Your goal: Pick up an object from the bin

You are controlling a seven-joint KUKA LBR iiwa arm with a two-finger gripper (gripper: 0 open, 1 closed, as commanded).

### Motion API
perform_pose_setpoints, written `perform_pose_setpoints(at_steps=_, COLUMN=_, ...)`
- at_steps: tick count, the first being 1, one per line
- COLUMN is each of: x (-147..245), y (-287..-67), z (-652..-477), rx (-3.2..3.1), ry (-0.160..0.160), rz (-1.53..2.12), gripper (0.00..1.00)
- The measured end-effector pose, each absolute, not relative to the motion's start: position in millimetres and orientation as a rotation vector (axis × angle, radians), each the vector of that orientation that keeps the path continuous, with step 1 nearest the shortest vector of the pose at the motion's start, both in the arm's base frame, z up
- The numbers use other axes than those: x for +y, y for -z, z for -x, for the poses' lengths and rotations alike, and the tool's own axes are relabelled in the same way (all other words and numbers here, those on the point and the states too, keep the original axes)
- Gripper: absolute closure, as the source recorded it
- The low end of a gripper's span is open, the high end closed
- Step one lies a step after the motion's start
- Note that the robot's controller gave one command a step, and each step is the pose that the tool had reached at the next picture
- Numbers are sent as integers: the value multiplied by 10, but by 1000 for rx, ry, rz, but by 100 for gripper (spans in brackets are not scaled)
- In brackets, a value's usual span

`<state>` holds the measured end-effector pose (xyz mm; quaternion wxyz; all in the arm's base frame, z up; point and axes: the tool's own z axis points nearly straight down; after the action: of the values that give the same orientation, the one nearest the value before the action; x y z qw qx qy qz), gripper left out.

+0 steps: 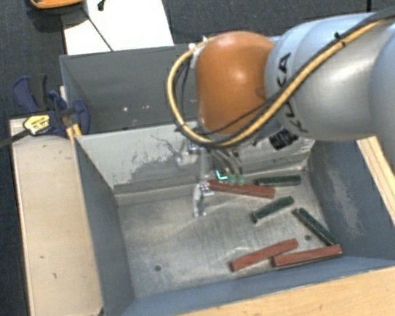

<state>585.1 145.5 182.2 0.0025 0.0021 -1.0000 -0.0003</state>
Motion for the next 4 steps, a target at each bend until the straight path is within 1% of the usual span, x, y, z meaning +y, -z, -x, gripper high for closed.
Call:
perform_pose_setpoints(at_steps=1, x=1448, y=-1866, z=-5871, rx=-3145, ry=2, rz=-2, gripper=0)
perform_pose_setpoints(at_steps=2, x=812, y=-1505, z=-5739, rx=-3145, ry=3, rz=16, gripper=0)
perform_pose_setpoints(at_steps=3, x=604, y=-1407, z=-5723, rx=-3140, ry=0, rz=35, gripper=0)
perform_pose_setpoints(at_steps=4, x=484, y=-1384, z=-5743, rx=-3142, ry=-2, rz=67, gripper=0)
